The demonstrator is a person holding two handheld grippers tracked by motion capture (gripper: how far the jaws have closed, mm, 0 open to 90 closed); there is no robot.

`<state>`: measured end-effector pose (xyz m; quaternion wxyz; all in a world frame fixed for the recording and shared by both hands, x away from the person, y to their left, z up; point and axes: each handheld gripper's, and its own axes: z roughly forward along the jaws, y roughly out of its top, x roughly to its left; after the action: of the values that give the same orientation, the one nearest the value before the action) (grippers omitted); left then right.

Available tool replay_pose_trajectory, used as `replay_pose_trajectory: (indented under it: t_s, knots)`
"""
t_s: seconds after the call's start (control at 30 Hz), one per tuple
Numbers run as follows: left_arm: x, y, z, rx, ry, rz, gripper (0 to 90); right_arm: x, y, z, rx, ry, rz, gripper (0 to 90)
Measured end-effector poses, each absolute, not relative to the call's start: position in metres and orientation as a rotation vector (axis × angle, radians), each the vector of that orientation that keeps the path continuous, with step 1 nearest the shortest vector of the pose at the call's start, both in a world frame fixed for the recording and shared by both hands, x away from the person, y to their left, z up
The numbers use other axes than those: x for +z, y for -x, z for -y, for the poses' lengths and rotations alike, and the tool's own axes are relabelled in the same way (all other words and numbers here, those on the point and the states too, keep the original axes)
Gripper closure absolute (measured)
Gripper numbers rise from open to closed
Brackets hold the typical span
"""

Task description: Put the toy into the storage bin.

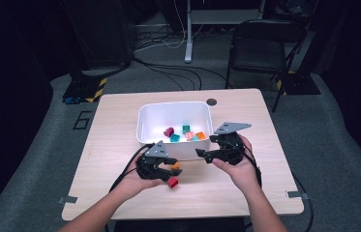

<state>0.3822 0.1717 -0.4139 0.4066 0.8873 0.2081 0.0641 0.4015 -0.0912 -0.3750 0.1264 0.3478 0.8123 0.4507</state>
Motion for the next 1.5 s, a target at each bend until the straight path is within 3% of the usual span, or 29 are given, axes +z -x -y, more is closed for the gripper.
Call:
replay_pose_trajectory:
  t_s: [0.5,1.5]
  knots:
    - [-0.447,-0.388,-0.175,0.126,-2.259,-0.6,50.8,-0.375,-0.402,0.092,1.317,-1.018,-2.36,25.1]
    - [-0.497,-0.389,-0.177,0.119,-2.307,-0.68,55.4,-0.375,-0.402,0.093,1.318,-1.021,-2.359,25.1]
